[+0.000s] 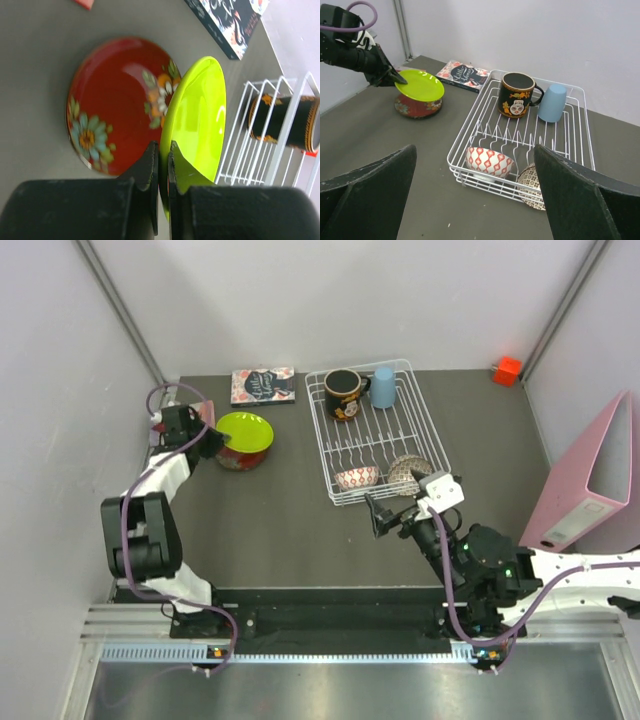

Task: Unload the mixed dishes from the dish rack
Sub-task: Place the plate at the center of the board.

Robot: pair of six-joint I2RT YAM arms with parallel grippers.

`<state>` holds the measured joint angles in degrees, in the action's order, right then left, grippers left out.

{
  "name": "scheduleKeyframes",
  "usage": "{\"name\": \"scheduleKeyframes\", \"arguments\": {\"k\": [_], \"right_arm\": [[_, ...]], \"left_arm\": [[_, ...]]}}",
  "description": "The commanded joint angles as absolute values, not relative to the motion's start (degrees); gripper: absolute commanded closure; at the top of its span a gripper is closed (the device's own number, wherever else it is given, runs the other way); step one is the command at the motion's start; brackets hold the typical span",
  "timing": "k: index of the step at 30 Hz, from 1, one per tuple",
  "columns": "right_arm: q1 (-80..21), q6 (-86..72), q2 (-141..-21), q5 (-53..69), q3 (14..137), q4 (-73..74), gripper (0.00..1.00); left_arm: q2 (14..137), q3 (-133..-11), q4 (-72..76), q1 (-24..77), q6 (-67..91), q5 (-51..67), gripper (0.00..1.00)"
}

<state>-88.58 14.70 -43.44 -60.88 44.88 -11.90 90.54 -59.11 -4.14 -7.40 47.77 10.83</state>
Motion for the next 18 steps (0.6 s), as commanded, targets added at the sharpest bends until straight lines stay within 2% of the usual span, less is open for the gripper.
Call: {"name": "scheduleKeyframes", "arguments": {"k": [1, 8, 14, 18], "right_arm": [[-87.89, 13.97, -41.75, -60.64, 44.30, -12.83, 0.00], [-87.63, 14.33, -41.75, -61.61, 43.24, -12.66, 0.00], [-87.28, 14.33, -42.80, -61.79, 42.89, -12.48, 0.00], [-87.10, 14.24, -44.29, -61.61, 42.98, -12.48, 0.00]], "left_arm": [[95.70, -65.65, 0.71, -9.49, 44.48, 16.25, 1.00], [103.70, -70.13, -1.67, -10.11, 41.14, 17.84, 1.00], [104.85, -68.38, -1.67, -10.28, 39.99, 16.97, 1.00], [105.55, -68.73, -3.07, -10.37, 39.81, 16.26, 0.96]]}}
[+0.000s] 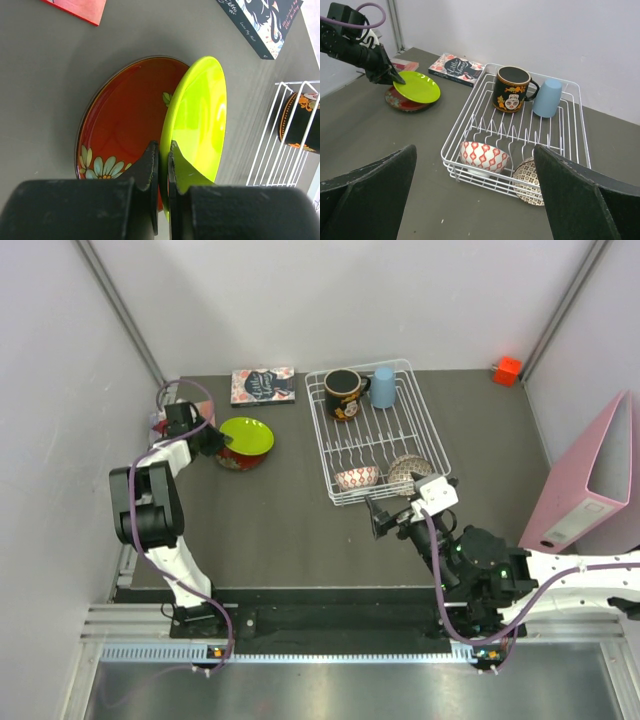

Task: Unload the mixed dishes from the dish rack
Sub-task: Place the plate at the center of the board, then pick up the bowl from the dish rack.

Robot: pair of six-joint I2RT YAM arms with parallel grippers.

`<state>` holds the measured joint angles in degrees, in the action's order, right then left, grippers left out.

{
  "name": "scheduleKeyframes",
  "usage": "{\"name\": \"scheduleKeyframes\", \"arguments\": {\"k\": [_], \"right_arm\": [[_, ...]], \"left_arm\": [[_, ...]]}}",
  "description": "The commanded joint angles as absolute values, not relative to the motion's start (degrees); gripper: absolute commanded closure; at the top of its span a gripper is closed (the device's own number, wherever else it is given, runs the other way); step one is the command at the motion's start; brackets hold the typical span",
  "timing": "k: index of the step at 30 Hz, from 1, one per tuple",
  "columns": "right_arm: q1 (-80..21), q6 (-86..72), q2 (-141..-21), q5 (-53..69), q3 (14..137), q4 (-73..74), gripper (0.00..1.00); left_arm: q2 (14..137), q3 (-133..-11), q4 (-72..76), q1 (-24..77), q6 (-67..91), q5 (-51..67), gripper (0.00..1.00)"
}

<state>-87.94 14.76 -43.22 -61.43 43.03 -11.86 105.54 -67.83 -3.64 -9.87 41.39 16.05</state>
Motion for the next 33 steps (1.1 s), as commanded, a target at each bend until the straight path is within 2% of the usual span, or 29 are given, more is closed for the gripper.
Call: {"name": "scheduleKeyframes", "arguments": {"k": [1, 2, 7, 12, 16, 23, 33], "right_arm": [[-87.10, 14.24, -44.56, -61.52, 43.15, -12.48, 0.00], [-87.10, 14.24, -44.65, -61.61, 43.07, -12.48, 0.00], [-86.84, 14.33, -45.35, -61.44, 43.07, -12.74, 0.00], [-86.49, 14.15, -45.79, -60.65, 42.89, -13.09, 0.00], [-86.31, 14.06, -45.97, -60.56, 42.63, -13.10, 0.00], [-86.13, 13.62, -46.23, -59.94, 42.45, -13.18, 0.00], [-86.13, 12.74, -46.93, -59.68, 42.98, -12.57, 0.00]], "left_arm": [[105.64, -68.90, -3.51, -10.46, 39.90, 15.65, 0.93], [105.73, -69.60, -4.47, -10.46, 39.90, 15.47, 0.91], [105.21, -70.58, -6.94, -10.46, 40.25, 15.12, 0.58], [104.33, -71.01, -8.70, -10.55, 40.34, 15.03, 0.47], [102.93, -71.54, -11.68, -10.55, 40.78, 13.80, 0.34], [99.67, -71.89, -18.19, -10.55, 40.61, 7.92, 0.24], [91.94, -73.73, -24.16, -10.55, 43.24, 3.43, 0.17]]}}
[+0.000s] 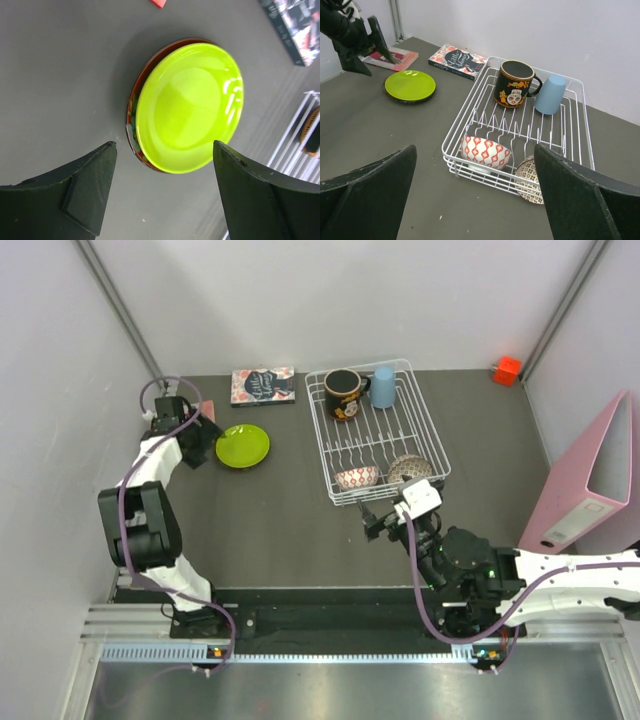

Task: Unload the mixed dishes from the dish rack
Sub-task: Pick up the bowl from the dish rack.

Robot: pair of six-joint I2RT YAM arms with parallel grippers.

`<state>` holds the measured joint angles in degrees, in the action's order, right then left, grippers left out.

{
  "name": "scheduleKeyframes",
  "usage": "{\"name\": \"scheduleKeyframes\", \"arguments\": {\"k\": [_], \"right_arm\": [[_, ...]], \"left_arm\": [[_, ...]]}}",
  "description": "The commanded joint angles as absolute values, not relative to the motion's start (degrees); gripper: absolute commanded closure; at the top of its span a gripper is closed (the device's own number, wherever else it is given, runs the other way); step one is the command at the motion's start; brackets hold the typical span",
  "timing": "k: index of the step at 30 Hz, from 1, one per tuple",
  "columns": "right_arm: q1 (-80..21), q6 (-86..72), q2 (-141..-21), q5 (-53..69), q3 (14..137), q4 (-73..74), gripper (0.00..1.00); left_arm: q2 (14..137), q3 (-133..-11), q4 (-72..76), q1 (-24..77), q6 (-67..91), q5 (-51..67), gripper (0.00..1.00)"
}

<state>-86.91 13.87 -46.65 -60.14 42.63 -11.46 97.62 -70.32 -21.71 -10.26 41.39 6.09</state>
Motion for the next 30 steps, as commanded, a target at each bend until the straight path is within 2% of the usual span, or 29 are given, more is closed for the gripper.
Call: {"name": "scheduleKeyframes", "arguments": {"k": [1, 4, 7, 10, 12, 17, 23, 30], "right_arm": [[-86.13, 12.31, -47.02, -59.94, 43.07, -12.57, 0.00], [-84.73, 10.21, -47.37, -59.68, 44.11, -12.66, 0.00], [-80.26, 5.04, -48.95, -57.84, 46.57, -10.30, 0.00], [-72.71, -3.21, -52.02, -53.89, 50.61, -2.66, 0.00], [-67.08, -6.49, -54.75, -49.76, 52.37, 2.61, 0.00], [-53.74, -15.63, -60.54, -39.23, 57.65, 9.49, 0.00], [-41.24, -24.51, -64.32, -29.55, 59.85, 13.00, 0.00], [-36.74, -33.03, -74.00, -23.92, 62.40, 16.53, 0.01]], "left_arm": [[90.11, -74.52, -25.82, -10.46, 43.68, 3.51, 0.16], [84.32, -73.48, -24.71, -8.97, 44.47, 3.52, 0.12], [78.34, -71.38, -23.38, -3.36, 43.16, 0.62, 0.12], [74.29, -69.09, -23.29, 6.57, 41.31, -3.42, 0.11], [72.78, -67.16, -23.03, 14.04, 40.61, -5.17, 0.06], [69.61, -59.25, -19.96, 26.25, 40.17, -2.91, 0.05], [68.47, -54.23, -16.43, 32.42, 37.01, -0.26, 0.07], [67.42, -52.39, -16.79, 33.05, 35.86, -0.26, 0.08]]}}
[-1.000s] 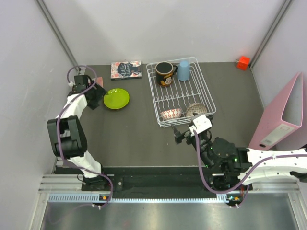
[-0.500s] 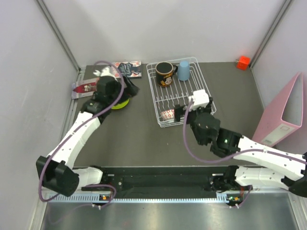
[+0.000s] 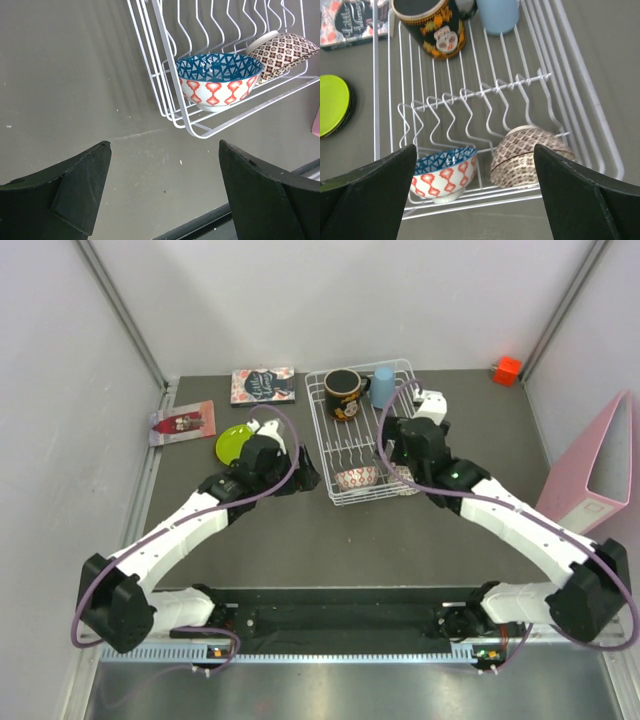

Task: Unload the mixed dishes from the dish rack
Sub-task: Pick up the bowl from the dish rack.

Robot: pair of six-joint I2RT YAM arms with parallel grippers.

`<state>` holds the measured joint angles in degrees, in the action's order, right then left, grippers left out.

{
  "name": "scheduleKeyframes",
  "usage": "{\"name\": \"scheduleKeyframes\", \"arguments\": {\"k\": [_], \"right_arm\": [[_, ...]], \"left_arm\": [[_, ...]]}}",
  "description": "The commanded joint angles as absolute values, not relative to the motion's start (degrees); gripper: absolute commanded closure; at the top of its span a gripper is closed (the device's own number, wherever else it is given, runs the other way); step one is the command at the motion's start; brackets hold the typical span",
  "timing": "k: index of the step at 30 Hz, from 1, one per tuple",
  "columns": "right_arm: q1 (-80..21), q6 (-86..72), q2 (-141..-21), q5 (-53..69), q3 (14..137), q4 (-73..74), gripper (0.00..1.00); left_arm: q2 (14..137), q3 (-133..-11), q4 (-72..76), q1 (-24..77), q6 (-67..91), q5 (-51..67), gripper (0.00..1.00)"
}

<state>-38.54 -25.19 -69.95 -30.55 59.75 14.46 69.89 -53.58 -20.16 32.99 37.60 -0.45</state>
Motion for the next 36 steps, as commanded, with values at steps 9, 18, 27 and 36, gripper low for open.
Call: {"name": "scheduleKeyframes", "arguments": {"k": [9, 18, 27, 36], "right_arm": [[-36.56, -43.77, -72.16, -23.38, 56.00, 8.79, 0.11], [-36.48, -40.08, -62.33, -28.82, 50.37, 9.85, 0.04], [-36.56, -37.27, -48.79, -31.38, 52.55, 9.49, 0.00], [-36.47, -35.77, -41.05, -31.73, 53.17, 12.83, 0.00]], "left_arm": [[64.95, -49.31, -16.61, 32.96, 35.77, -0.26, 0.08], [71.52, -56.41, -13.10, 35.49, 30.69, 5.89, 0.09], [91.13, -75.05, -9.33, 45.34, 13.21, -1.93, 0.08], [100.19, -74.36, 8.05, 48.69, -3.85, -2.91, 0.14]]}}
